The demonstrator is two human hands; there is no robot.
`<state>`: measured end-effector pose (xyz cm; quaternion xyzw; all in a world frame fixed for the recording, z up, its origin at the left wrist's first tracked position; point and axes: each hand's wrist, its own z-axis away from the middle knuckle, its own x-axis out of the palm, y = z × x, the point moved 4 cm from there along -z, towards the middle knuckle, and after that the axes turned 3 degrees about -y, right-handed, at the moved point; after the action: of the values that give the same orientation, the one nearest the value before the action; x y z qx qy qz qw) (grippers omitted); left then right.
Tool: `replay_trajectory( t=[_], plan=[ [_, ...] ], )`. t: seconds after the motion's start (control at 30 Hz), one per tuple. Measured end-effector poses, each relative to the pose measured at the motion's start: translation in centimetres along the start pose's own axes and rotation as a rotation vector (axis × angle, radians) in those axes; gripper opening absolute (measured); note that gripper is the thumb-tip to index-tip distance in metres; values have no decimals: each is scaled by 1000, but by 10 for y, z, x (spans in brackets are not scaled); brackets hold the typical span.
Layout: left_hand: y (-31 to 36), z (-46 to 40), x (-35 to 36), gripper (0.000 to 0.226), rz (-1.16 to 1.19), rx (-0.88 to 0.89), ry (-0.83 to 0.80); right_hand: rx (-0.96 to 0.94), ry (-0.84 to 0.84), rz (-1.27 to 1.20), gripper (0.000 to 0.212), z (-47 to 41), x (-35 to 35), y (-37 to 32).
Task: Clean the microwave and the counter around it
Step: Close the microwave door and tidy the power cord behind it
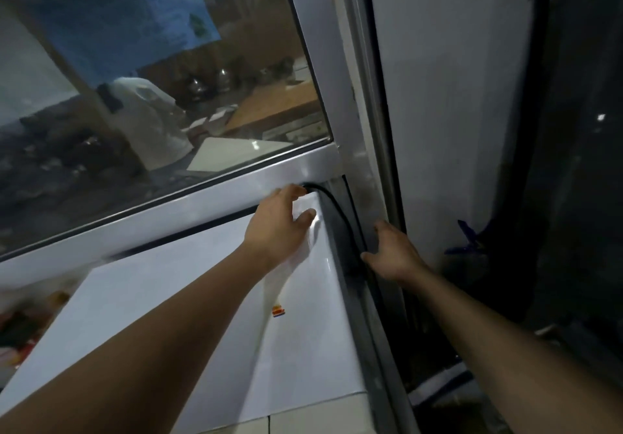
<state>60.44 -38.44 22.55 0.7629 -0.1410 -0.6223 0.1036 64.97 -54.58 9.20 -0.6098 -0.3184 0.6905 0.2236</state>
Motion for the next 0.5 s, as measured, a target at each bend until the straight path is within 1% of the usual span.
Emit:
replay_trajectory(
  t=[0.17,0.3,0.5],
  plan=[
    [-8,-13,11,38,-12,-25,9,-63,-9,-137,62,-30,23,16],
    [-12,-19,13,35,-26,-17,37,-82,-22,-227,50,-47,39,28],
    [-14,-26,14,31,-47,13,44,-72,-19,-281,44,-62,56,34]
  ],
)
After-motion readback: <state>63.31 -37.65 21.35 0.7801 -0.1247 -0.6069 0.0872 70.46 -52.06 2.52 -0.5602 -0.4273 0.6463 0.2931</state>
